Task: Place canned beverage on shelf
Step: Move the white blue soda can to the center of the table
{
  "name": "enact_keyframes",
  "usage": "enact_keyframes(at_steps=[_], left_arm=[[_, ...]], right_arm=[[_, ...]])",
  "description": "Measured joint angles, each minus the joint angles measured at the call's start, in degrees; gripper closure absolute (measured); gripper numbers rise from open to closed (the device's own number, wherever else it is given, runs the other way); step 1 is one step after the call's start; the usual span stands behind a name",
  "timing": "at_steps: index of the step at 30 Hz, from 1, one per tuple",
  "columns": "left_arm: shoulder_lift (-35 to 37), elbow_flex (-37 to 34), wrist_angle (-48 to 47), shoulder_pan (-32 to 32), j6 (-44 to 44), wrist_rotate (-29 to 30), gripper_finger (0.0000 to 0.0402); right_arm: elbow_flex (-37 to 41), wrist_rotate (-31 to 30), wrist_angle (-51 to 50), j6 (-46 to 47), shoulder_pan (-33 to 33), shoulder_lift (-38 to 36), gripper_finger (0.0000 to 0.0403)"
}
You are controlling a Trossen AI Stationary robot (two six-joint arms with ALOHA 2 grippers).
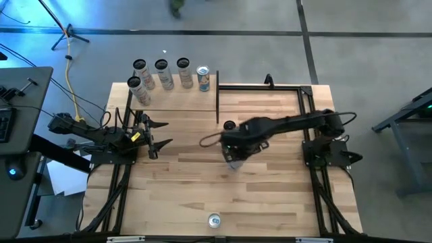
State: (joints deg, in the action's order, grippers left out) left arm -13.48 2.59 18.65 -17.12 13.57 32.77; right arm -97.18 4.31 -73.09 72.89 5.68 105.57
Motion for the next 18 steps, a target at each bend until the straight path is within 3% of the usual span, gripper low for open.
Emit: enact_keyframes(at_steps=[7,12,18], left_arm=[[0.0,0.0,0.0,0.0,0.0,0.0,0.0108],[0.0,0.0,0.0,0.0,0.0,0.0,0.0108],[0.0,0.0,0.0,0.0,0.0,0.0,0.0108]], right_arm=[[-24.4,-2.7,-16.7,-6.7,-2.8,14.0,0.0153],[-36.7,-2.1,-16.2,-9.0,-3.7,21.2,0.0153],[-34.4,1.2,-12.3,-9.9,-5.5,23.1,0.0153]])
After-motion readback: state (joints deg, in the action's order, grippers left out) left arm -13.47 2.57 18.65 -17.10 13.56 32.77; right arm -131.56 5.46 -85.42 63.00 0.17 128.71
